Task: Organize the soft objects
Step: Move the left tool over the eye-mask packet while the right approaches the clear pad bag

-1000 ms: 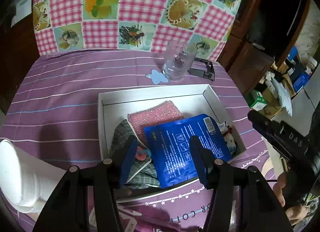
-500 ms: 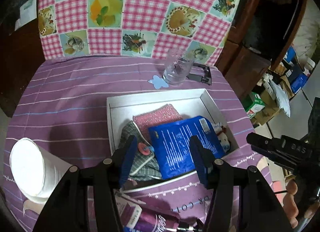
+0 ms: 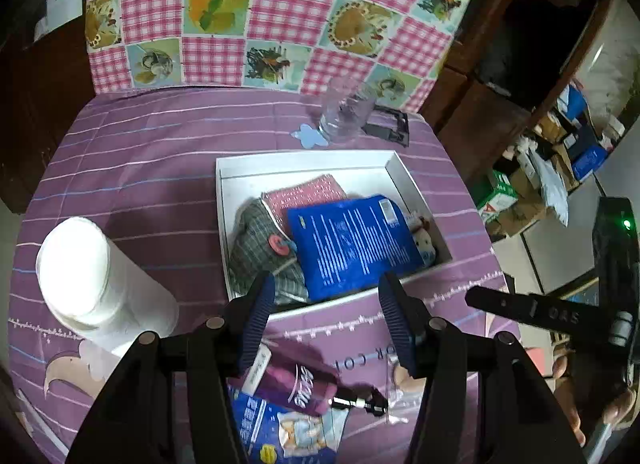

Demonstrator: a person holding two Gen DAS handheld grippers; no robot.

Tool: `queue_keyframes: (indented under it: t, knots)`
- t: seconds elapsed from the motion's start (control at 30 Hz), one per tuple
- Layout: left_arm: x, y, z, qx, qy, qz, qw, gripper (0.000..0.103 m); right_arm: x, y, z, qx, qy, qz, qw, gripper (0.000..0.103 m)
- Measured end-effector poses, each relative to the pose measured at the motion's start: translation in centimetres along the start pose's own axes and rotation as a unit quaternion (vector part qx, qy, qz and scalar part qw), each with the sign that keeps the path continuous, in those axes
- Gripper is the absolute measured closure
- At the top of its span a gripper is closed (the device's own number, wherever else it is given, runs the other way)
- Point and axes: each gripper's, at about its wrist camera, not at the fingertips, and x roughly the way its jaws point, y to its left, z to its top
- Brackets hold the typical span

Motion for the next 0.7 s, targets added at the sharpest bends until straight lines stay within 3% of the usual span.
queue_keyframes:
  t: [0.13,0.43,0.57,0.7]
  knots:
    - [0.1,-1.2,-0.4,0.014,0.012,-0.003,0.9998,0.049,-0.2,-0.3,-0.2,0.002,0.0,-0.003,1.0,0.063]
    - [3.3,-2.2,-1.2,0.056,0.085,0.018,0.9947,0.049,-1.3,0.5,-0.8,-0.014,-0.014,-0.008,1.0,0.063]
    - [5.3,-1.1,-1.5,0.049,0.134,0.028,0.9894,0.049,-0.4,0.6,-1.3,-0.016,0.005,-0.004,1.0,0.063]
    - [6.0,-0.9,-1.8,0.049,0.142,0.07,0.9862,0.049,2.1,0.6,-2.3,-0.026,0.044,-0.031,0.998,0.063]
